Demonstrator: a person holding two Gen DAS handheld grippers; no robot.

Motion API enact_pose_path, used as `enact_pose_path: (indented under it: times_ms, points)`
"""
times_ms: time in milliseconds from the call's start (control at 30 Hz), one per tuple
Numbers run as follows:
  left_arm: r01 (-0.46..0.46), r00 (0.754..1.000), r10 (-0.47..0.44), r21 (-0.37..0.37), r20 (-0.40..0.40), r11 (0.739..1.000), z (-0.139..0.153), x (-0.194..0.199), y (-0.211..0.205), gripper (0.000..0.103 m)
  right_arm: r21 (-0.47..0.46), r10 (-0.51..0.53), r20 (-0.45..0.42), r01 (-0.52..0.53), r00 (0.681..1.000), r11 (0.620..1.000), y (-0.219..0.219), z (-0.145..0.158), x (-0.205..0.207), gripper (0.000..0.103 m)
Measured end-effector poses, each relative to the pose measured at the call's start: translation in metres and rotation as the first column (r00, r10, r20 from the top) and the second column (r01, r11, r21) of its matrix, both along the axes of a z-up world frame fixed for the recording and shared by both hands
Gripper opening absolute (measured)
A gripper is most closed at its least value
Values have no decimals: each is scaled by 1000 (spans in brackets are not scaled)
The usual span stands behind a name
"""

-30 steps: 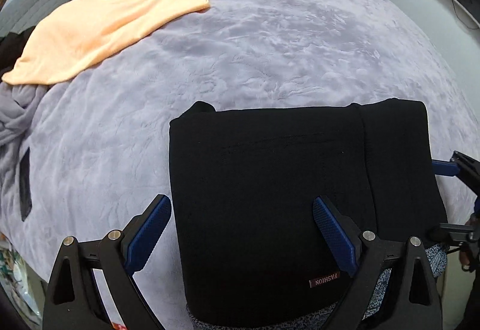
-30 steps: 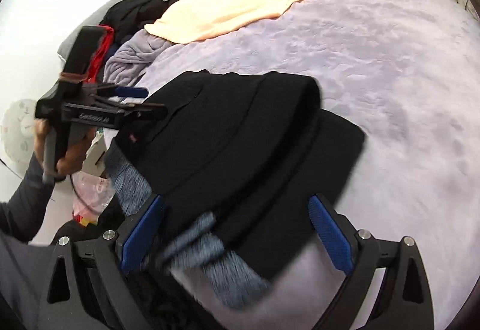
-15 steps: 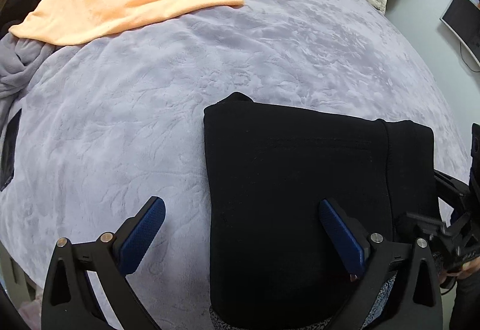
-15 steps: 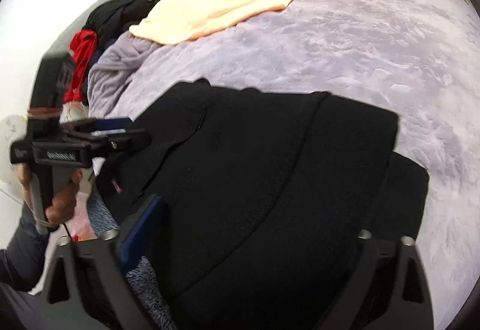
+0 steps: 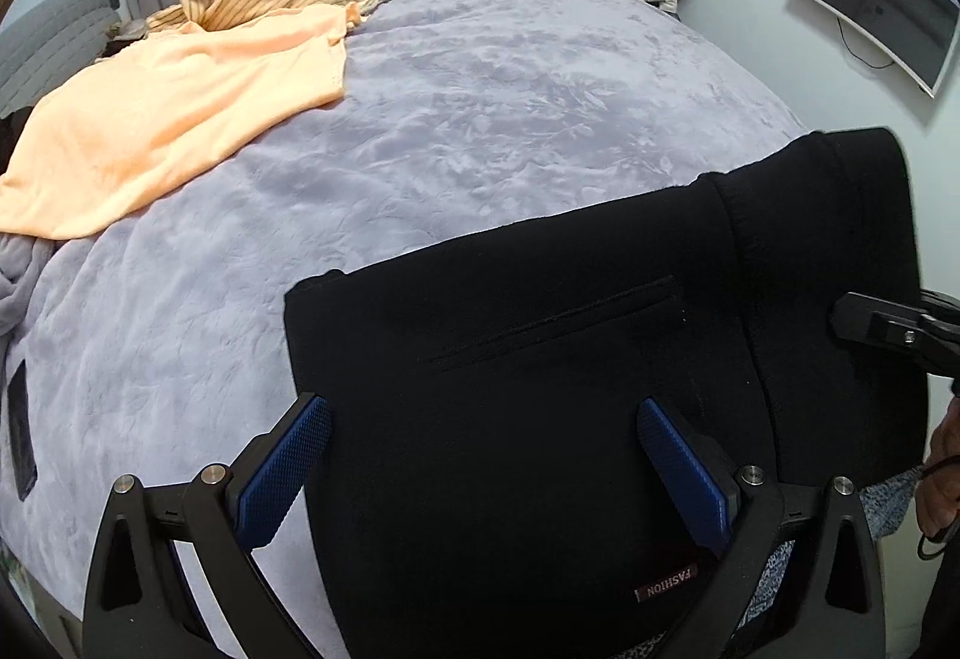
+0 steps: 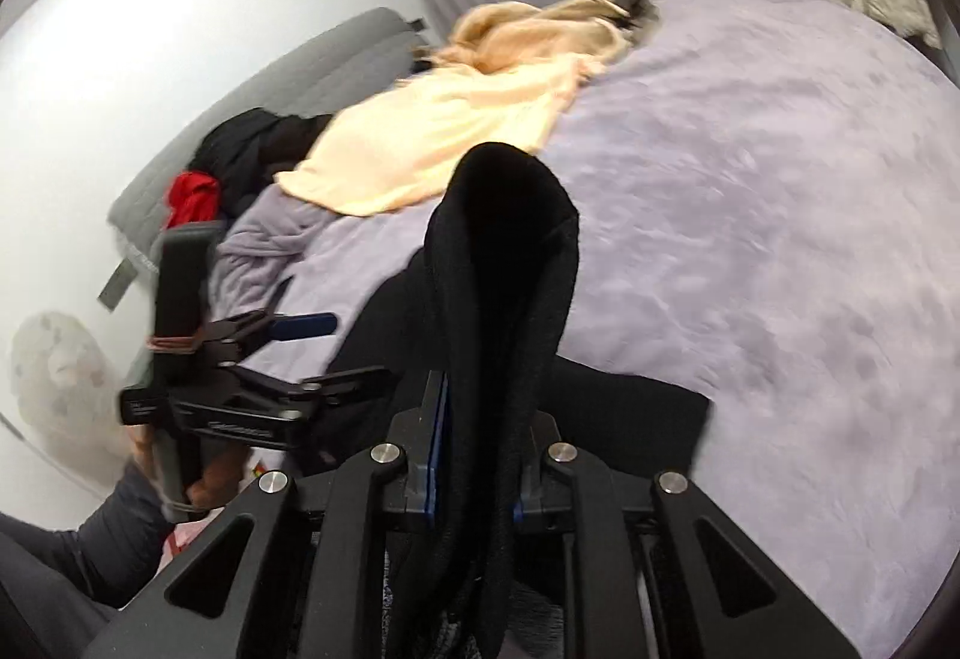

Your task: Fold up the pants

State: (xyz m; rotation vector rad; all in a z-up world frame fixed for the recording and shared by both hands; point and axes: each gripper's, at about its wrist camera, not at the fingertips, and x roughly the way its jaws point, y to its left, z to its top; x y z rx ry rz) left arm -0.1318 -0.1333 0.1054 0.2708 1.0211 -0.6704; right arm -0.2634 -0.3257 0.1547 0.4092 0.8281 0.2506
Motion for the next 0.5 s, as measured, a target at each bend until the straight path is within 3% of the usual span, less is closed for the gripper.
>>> enact_pose_path:
  times_ms: [133,200,233,300,400,500]
  points:
    - [43,999,-42,131,-10,990,-39,-5,-30,102,-13,-105,-203,105,973,994,-21,-69,10,23]
    - [41,998,-49,162,43,986,-42,-12,-34,103,41,-130,-186,140,974,989,-29,-79,7,37]
    - [43,998,-50,158,41,987,-38,-12,-33,102,64,-140,-193,155,971,986,-33,-78,6,42]
    - [37,999,-41,142,23,989,-27,-7,-26,102,39,-203,-183,214,962,976,-43,-67,-2,66]
    - [-29,997,21,119,73,992,-8,3,-10,102,-152,-307,-72,294,949,944,-39,-34,-16,73]
    - [-112,992,102,135,76,984,-10,23,-5,102,-264,-241,35,241,970,934,-6,-2,-15,82]
